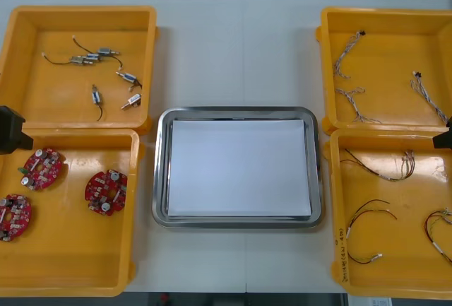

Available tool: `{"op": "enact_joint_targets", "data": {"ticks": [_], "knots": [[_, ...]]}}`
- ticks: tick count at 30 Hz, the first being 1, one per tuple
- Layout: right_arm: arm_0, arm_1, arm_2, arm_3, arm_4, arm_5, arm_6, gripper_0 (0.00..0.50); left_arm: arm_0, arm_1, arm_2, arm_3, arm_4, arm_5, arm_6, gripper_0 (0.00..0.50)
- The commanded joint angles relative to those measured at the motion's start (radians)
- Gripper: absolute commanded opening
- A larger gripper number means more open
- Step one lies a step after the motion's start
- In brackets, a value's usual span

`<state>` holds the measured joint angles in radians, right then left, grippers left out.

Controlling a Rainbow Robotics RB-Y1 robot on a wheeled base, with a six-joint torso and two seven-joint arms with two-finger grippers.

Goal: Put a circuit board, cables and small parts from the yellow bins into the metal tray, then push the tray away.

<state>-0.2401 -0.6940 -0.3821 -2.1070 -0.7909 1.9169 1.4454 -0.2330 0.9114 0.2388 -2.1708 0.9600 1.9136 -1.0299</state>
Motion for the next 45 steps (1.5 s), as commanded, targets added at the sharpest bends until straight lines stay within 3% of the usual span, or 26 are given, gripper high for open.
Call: {"op": "enact_joint_targets", "data": {"ticks": [1,45], "knots": [[0.013,-0.041,-0.029,-0.011,0.009,0.003,-0.017,0.500,0.015,0.037,0.030,-0.027,0.006,0.006,-0.102,0.500],[0.013,-0.041,-0.029,-0.011,0.009,0.003,-0.017,0.500,0.015,0.037,0.030,-0.027,0.006,0.006,-0.102,0.500]]}}
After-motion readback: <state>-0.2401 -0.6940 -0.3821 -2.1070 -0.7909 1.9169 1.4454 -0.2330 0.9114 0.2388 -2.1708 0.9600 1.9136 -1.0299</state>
